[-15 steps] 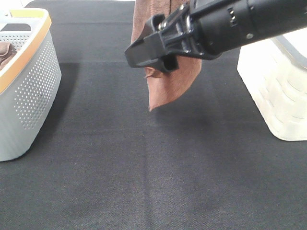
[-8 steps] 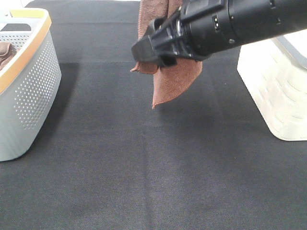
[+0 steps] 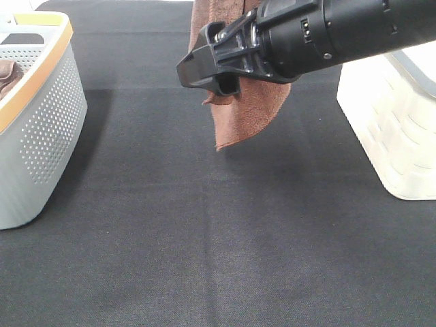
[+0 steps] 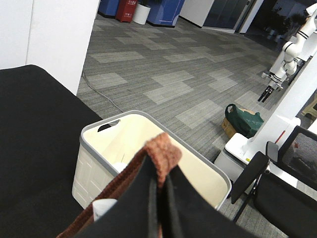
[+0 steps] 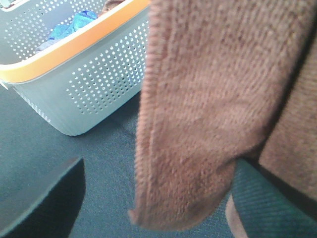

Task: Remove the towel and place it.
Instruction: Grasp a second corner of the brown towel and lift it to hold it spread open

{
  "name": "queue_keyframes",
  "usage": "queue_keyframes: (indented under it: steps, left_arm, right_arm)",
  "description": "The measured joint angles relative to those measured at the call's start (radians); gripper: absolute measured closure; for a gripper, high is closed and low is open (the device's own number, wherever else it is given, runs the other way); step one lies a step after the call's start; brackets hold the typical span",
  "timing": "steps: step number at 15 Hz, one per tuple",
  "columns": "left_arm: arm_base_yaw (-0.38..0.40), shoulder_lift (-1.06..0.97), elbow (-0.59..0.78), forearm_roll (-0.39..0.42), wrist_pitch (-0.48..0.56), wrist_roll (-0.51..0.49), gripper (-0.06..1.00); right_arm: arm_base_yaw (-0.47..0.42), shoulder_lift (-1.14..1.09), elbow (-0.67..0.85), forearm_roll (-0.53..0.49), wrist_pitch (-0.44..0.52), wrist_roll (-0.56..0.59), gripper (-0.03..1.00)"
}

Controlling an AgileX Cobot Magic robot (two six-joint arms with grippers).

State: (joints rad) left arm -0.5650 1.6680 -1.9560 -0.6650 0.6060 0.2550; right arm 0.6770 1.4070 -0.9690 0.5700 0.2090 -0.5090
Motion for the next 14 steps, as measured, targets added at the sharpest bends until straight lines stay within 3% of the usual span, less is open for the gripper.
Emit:
queue_keyframes:
  steps: [5,9,12,14]
  left_arm:
    - [0.0,0.0,0.0,-0.006,0.008,0.0,0.94]
    - [0.0,0.0,0.0,-0.006,0.012,0.0,0.94]
    - [0.0,0.0,0.0,0.005,0.012,0.0,0.94]
    - [0.0,0.0,0.0,0.038,0.012,0.0,0.94]
  right_arm:
    - [0.0,0.035,0.0,-0.001,-0.058,0.022,0.22]
    - [0.0,0.038,0.0,-0.002,-0.064,0.028,0.58]
    - [0.0,0.038,0.0,-0.008,-0.014,0.047,0.97]
    - [0.0,0.038,0.0,-0.009,0.019,0.086,0.97]
